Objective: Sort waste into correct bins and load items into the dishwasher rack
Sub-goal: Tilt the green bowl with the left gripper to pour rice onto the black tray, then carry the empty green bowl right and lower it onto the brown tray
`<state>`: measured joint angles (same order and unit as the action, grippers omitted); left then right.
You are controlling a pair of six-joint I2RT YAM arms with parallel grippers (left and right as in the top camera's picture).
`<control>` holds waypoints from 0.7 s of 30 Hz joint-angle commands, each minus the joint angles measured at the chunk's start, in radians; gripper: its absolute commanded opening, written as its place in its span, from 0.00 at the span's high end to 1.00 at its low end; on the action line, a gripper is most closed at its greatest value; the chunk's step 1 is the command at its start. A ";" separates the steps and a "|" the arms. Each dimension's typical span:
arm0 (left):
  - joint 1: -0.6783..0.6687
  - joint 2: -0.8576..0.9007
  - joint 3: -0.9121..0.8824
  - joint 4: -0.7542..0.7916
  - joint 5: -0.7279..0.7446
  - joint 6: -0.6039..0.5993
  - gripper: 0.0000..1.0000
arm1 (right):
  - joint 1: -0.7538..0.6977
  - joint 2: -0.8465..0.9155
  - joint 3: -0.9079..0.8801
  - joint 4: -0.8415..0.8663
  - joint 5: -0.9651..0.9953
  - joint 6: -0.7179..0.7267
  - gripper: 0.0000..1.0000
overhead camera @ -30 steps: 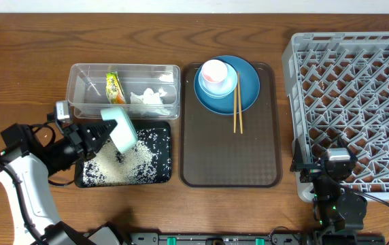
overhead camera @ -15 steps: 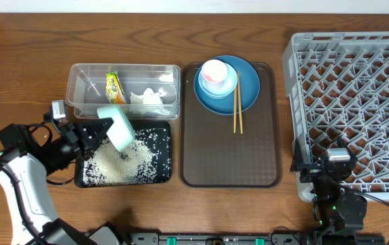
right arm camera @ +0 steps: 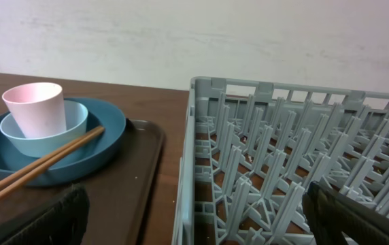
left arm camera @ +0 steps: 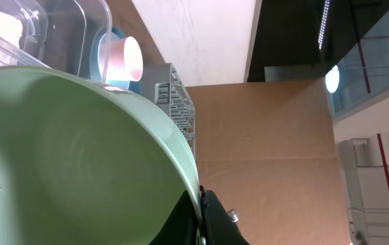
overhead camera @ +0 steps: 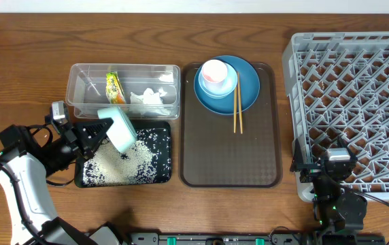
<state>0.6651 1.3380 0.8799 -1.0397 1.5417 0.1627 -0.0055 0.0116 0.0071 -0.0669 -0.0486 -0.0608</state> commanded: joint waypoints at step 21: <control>-0.310 -0.001 0.001 0.116 -0.236 -0.144 0.94 | -0.005 -0.007 -0.002 -0.002 0.004 -0.008 0.01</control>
<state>0.4175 1.3384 0.8795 -0.9607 1.3804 0.1215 -0.0055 0.0116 0.0071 -0.0669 -0.0486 -0.0608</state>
